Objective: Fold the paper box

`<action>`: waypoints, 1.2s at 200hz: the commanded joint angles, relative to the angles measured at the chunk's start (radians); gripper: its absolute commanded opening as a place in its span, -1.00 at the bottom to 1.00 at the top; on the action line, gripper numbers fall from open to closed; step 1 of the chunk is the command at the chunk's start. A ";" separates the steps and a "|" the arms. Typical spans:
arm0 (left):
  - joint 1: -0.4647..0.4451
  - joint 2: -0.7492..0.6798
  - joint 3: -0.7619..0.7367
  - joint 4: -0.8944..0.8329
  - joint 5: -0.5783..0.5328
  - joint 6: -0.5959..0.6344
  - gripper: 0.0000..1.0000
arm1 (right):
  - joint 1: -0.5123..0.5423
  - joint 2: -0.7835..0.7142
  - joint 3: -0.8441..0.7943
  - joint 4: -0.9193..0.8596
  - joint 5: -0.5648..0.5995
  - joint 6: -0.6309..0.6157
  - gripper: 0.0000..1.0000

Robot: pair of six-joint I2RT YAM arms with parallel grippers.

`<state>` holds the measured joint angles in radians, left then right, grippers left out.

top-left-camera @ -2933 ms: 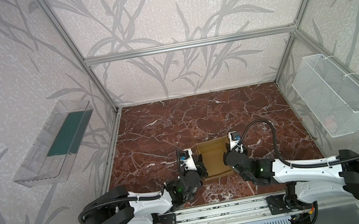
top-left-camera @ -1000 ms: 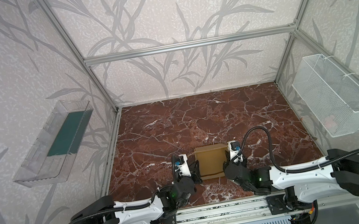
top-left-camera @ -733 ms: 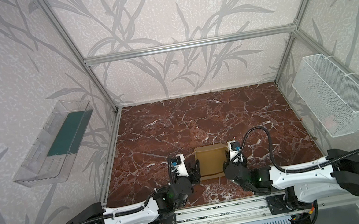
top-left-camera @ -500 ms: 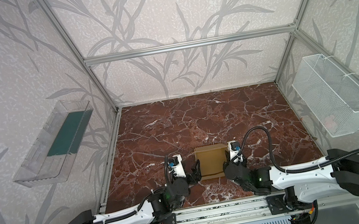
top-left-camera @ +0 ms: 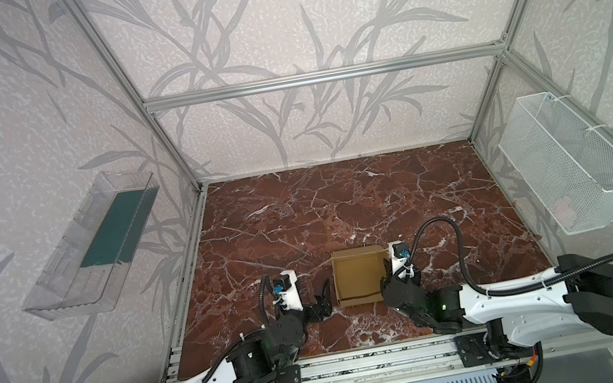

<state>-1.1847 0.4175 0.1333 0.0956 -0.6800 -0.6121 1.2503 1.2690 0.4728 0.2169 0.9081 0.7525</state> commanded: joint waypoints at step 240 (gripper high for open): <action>0.183 0.317 0.503 -0.274 0.179 0.075 0.99 | -0.078 -0.474 0.262 -0.441 -0.406 -0.244 -0.01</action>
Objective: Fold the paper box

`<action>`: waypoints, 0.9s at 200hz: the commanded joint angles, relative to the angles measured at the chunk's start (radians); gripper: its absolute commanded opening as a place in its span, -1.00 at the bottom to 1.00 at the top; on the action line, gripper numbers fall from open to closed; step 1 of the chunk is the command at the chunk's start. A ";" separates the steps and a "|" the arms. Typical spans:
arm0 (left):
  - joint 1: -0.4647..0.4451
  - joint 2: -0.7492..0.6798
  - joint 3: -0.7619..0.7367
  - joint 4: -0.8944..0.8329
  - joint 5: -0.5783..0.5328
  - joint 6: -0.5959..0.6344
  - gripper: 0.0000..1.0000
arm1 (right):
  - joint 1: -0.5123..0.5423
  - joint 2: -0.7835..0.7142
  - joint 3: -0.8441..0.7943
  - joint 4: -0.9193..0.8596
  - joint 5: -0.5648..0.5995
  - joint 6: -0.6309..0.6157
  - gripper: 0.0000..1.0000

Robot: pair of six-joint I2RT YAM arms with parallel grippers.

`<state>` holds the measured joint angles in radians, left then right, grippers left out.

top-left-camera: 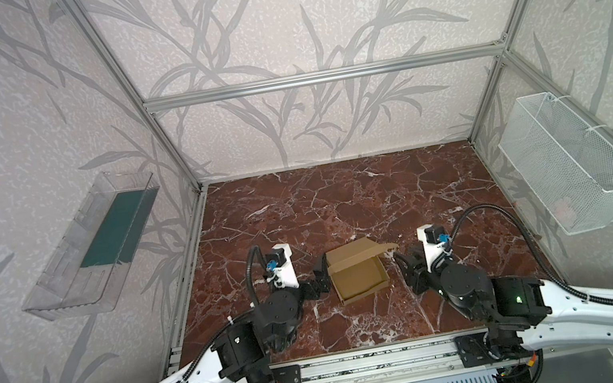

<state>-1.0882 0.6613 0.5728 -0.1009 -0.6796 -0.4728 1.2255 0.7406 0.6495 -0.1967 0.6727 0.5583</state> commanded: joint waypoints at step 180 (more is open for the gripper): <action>0.231 0.296 -0.120 0.161 0.547 -0.363 0.95 | -0.370 0.298 0.051 0.090 -0.690 0.069 -0.03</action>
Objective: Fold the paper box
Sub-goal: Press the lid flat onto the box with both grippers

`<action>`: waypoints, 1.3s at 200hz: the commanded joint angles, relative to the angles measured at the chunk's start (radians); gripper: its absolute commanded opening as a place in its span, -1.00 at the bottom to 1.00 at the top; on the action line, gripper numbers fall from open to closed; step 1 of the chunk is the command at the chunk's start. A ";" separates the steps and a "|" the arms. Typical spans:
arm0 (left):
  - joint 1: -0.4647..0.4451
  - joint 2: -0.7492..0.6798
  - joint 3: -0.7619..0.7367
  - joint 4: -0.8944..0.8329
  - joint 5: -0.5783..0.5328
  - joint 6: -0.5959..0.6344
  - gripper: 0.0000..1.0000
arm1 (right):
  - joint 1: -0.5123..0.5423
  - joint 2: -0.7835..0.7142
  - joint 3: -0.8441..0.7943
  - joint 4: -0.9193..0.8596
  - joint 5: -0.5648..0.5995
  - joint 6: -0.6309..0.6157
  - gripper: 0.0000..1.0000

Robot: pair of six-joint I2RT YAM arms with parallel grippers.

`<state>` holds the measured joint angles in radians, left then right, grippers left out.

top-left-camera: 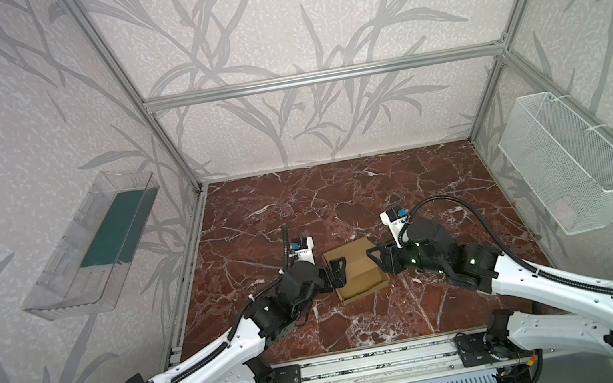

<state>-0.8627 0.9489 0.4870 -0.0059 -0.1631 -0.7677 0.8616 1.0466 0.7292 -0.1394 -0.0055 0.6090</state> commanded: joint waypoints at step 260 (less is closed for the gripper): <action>-0.022 0.183 -0.259 0.336 0.134 -0.251 0.87 | -0.007 0.117 -0.279 0.218 -0.040 0.127 -0.08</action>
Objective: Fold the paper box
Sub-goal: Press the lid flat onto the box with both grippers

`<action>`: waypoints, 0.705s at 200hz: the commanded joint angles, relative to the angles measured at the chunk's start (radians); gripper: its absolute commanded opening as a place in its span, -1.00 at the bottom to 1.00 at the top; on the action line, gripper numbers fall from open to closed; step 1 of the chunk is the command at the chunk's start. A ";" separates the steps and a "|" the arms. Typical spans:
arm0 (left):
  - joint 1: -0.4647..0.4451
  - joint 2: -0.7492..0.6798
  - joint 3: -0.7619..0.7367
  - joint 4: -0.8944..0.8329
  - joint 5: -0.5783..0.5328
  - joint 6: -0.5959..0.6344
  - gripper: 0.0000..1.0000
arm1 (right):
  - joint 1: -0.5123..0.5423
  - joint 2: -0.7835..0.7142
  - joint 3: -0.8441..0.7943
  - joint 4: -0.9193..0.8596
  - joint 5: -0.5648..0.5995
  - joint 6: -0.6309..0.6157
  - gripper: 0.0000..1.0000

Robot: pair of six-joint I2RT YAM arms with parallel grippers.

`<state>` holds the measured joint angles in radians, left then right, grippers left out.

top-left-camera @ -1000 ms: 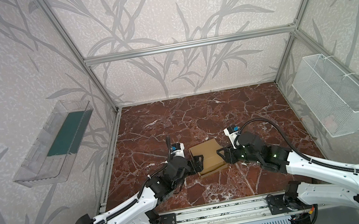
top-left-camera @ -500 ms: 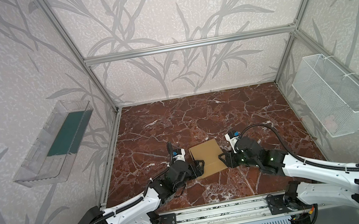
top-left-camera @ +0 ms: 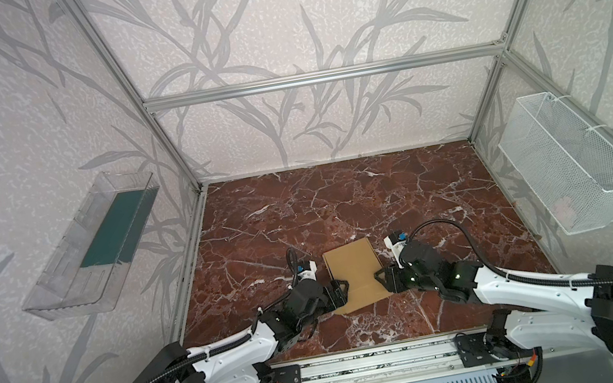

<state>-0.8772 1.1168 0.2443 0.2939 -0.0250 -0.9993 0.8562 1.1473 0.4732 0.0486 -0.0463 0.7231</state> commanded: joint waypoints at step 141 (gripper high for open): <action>0.052 -0.228 0.180 -0.400 -0.122 0.187 0.99 | -0.069 -0.122 0.111 -0.260 0.074 -0.217 -0.03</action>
<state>-0.8474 0.9161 0.3946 0.0448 -0.1146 -0.8623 0.8303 1.0321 0.5507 -0.1238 0.0402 0.5835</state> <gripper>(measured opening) 0.994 0.484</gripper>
